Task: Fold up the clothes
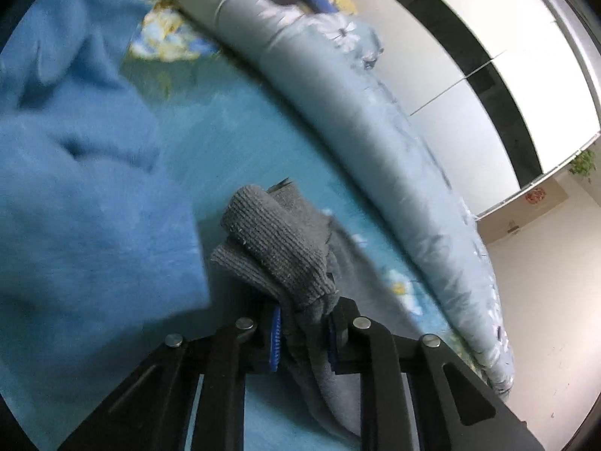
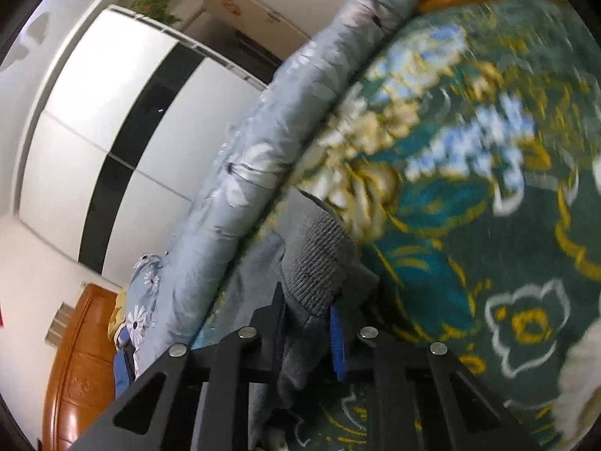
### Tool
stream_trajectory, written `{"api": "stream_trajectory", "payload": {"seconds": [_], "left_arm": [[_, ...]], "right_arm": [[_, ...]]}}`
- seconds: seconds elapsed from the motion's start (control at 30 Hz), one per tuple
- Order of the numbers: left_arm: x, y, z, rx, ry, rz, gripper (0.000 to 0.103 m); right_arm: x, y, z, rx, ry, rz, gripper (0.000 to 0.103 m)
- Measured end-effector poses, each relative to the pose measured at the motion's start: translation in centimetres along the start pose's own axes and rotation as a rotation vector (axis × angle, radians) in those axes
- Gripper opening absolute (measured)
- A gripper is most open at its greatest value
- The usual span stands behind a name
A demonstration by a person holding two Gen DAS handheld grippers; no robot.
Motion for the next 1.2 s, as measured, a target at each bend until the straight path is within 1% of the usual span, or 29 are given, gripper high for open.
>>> {"api": "stream_trajectory", "payload": {"seconds": [0.07, 0.1, 0.2, 0.27, 0.33, 0.4, 0.43, 0.5, 0.57, 0.67, 0.7, 0.73, 0.8, 0.87, 0.9, 0.93, 1.0, 1.07, 1.13, 1.2], "left_arm": [[-1.3, -0.2, -2.0, -0.007, -0.044, 0.015, 0.019], [-1.7, -0.9, -3.4, -0.01, -0.064, 0.04, 0.019], [-2.5, -2.9, -7.6, -0.019, -0.116, 0.105, 0.019], [-0.7, -4.5, -8.7, 0.0, -0.099, 0.115, 0.019], [1.3, -6.2, -9.1, 0.032, -0.067, 0.122, 0.019], [3.7, -7.8, -8.0, 0.088, -0.018, 0.093, 0.019], [4.5, -8.2, -7.6, 0.102, -0.009, 0.071, 0.019], [5.4, -8.7, -7.3, 0.114, 0.001, 0.038, 0.019], [5.9, -9.1, -7.3, 0.116, 0.01, 0.016, 0.019], [5.0, -9.0, -8.3, 0.088, 0.044, 0.062, 0.019], [4.4, -8.9, -8.8, 0.072, 0.057, 0.092, 0.019], [3.7, -8.7, -9.3, 0.052, 0.073, 0.129, 0.019], [1.3, -8.4, -10.6, 0.004, 0.11, 0.235, 0.019], [-3.0, -8.5, -12.1, -0.055, 0.125, 0.367, 0.019], [-5.6, -8.7, -12.9, -0.083, 0.122, 0.437, 0.019], [-8.5, -9.3, -13.5, -0.104, 0.103, 0.508, 0.019], [-13.7, -11.0, -14.0, -0.121, 0.064, 0.625, 0.019], [-19.2, -13.6, -13.6, -0.112, 0.004, 0.719, 0.019], [-24.2, -17.1, -12.5, -0.071, -0.059, 0.796, 0.019], [-27.8, -21.1, -10.4, -0.014, -0.108, 0.858, 0.019]], "right_arm": [[1.2, 0.9, -1.5, -0.001, 0.031, -0.031, 0.02], [1.6, 1.3, -2.1, -0.002, 0.038, -0.046, 0.019], [1.4, 1.8, -5.4, -0.016, 0.046, -0.083, 0.019], [-0.7, 1.5, -7.4, -0.01, 0.03, -0.088, 0.019], [-3.7, 1.0, -8.2, 0.013, -0.01, -0.078, 0.02], [-7.1, -0.3, -7.9, 0.077, -0.049, -0.044, 0.02], [-8.4, -1.0, -7.5, 0.106, -0.059, -0.024, 0.02], [-9.6, -1.7, -7.1, 0.12, -0.07, -0.01, 0.023], [-9.7, -1.8, -7.3, 0.115, -0.084, -0.035, 0.026], [-9.1, -1.4, -8.2, 0.089, -0.114, -0.101, 0.051], [-8.9, -1.2, -8.9, 0.069, -0.128, -0.125, 0.063], [-8.7, -0.9, -9.5, 0.045, -0.143, -0.15, 0.068], [-8.3, -0.1, -11.0, -0.015, -0.183, -0.206, 0.068], [-8.0, 0.3, -12.2, -0.048, -0.211, -0.246, 0.068], [-7.7, 0.3, -12.5, -0.046, -0.209, -0.257, 0.068], [-7.4, 0.2, -12.7, -0.045, -0.206, -0.268, 0.068], [-6.6, -0.3, -12.5, -0.027, -0.187, -0.291, 0.068], [-5.8, -1.1, -12.2, -0.007, -0.162, -0.306, 0.068], [-5.2, -1.9, -11.7, 0.012, -0.138, -0.307, 0.068], [-4.6, -2.6, -11.4, 0.025, -0.112, -0.3, 0.068]]}}
Point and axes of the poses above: each gripper's, at about its wrist camera, not at the fingertips, and z roughly the way its jaws point, x to its left, y to its top, the point moved 10 cm from there along z, roughly the way its jaws point, and after that the axes turned 4 degrees about z, right-handed, at the moved point
